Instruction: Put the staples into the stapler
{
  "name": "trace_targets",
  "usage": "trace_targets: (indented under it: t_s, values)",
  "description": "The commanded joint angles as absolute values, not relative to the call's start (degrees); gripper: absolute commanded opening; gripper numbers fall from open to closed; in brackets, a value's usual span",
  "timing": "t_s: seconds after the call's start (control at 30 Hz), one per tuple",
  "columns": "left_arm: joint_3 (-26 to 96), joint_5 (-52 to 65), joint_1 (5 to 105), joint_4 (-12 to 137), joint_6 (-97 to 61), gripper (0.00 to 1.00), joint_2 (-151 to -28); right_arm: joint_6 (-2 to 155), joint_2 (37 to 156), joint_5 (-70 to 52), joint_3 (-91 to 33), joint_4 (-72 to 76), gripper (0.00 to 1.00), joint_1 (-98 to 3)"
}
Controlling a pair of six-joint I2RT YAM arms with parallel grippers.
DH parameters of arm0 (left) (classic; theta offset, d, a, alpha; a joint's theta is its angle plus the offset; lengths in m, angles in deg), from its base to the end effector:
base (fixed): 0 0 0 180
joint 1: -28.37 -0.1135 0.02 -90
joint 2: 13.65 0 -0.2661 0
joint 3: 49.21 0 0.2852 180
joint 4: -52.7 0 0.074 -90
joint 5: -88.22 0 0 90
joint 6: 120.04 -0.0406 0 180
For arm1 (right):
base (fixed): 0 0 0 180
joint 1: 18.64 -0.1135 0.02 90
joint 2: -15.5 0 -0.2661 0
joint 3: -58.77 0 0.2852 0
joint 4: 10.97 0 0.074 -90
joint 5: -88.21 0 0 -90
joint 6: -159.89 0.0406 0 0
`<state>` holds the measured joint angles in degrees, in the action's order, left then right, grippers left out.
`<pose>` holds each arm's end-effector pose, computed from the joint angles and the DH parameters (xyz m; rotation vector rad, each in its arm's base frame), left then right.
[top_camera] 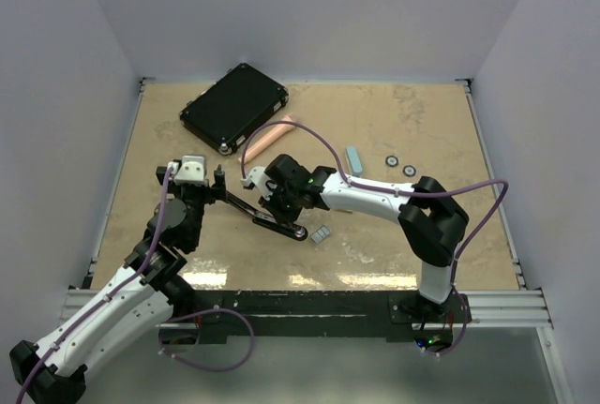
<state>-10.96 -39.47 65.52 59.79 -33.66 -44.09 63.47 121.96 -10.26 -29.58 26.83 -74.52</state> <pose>0.1579 -0.0885 0.2884 0.0359 1.5607 0.0512 0.2365 0.3597 0.1855 -1.4035 2.2072 0.5113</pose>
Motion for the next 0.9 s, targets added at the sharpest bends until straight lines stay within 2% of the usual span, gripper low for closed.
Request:
trace_targets:
  t_s: [0.0,0.87]
  values:
    - [-10.4,-39.0,65.4,57.6,-32.9,0.87,-44.3,63.7,119.9,-9.1,-29.5,26.1,0.05,-74.8]
    - [-10.3,-38.5,65.4,57.8,-32.9,0.87,-44.8,63.9,121.7,-7.7,-28.6,27.1,0.06,-74.8]
